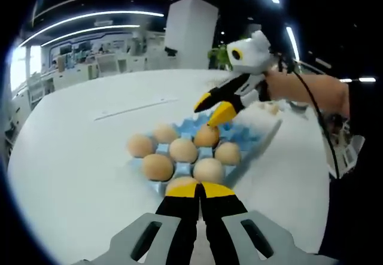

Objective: Pick up the eggs on the table and place them into the egg tray on the table

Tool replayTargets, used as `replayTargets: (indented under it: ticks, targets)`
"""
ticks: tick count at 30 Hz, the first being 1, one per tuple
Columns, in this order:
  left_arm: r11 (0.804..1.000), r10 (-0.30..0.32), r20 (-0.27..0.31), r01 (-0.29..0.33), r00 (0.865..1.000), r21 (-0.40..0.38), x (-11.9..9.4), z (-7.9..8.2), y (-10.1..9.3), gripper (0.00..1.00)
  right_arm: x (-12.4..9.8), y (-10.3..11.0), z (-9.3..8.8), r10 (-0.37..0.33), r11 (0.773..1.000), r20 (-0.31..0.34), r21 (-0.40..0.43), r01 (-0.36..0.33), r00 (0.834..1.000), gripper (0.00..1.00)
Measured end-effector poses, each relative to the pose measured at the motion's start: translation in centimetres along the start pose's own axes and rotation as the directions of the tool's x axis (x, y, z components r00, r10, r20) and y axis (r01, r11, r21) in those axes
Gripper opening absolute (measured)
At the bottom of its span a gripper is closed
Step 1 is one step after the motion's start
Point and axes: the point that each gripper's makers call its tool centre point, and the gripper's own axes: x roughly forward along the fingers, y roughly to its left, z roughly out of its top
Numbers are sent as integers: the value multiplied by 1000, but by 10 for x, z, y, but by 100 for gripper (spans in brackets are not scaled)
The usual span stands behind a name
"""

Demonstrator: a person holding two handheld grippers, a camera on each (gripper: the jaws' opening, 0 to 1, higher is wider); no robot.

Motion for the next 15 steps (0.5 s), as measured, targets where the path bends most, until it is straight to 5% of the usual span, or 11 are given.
replayTargets:
  ticks: [2,6,11,14,15]
  targets:
    - [1000,1,1,-1,1000,-4,0,0,1,1,-6,-7,-1,-85,996,60,15,85,995,53]
    - [1000,-7,6,7,1000,-13,1,0,2,1,-19,-8,3,-155,987,171,67,146,973,66]
    - [1000,-6,10,6,1000,-18,1,0,4,1,-40,-12,-5,-254,965,266,126,228,930,76]
    - [1000,-2,16,3,1000,-19,1,0,5,1,-51,-18,-6,-316,949,281,92,302,906,87]
    - [1000,-4,18,4,1000,-22,1,0,6,1,-59,-20,-4,-339,941,312,128,315,887,88]
